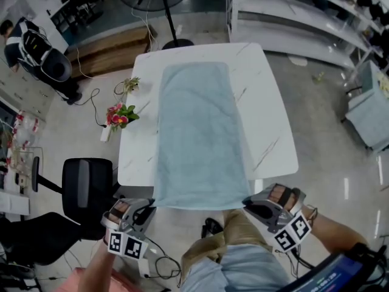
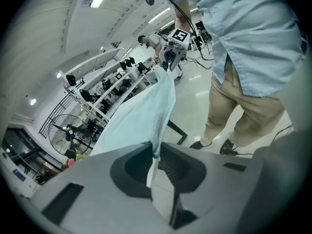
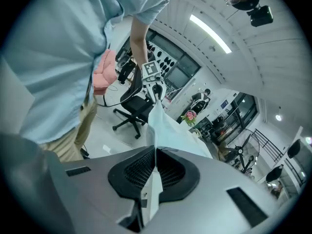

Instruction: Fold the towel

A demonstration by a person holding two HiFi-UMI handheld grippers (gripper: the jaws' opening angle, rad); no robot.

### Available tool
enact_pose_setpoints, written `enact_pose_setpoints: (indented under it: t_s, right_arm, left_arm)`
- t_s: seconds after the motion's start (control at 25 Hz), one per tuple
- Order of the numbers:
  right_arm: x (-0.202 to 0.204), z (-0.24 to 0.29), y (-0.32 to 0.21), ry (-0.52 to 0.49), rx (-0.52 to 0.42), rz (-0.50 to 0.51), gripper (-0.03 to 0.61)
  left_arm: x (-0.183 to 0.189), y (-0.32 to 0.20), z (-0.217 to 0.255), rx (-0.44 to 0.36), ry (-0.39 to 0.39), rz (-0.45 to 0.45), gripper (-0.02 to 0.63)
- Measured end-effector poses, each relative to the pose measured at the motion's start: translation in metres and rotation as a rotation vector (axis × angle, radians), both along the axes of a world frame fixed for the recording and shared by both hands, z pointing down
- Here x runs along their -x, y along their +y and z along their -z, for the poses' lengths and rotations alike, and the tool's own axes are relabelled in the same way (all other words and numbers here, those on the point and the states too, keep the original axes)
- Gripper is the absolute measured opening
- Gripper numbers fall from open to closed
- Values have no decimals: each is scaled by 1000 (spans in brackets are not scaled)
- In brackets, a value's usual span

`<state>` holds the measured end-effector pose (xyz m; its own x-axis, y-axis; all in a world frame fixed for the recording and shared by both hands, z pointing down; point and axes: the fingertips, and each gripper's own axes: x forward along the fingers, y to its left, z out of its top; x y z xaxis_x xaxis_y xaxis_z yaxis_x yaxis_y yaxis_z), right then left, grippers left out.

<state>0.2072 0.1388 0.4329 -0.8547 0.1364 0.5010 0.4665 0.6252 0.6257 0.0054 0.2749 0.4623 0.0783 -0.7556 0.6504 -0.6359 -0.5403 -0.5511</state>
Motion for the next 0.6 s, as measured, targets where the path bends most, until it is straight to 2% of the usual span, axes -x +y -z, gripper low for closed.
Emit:
enact_pose_setpoints:
  t_s: [0.16, 0.28, 0.48, 0.6]
  right_arm:
    - [-22, 12, 9, 20, 32, 10, 26]
    - [-27, 25, 3, 11, 59, -21, 26]
    - [-7, 50, -27, -47, 98, -109, 26]
    - [12, 70, -48, -95, 122, -159, 26]
  left_arm:
    - [-23, 11, 11, 21, 28, -35, 51]
    - [-27, 9, 24, 21, 55, -43, 51]
    - [-8, -23, 55, -29, 115, 1, 51]
    - [12, -48, 77, -69, 119, 26, 51]
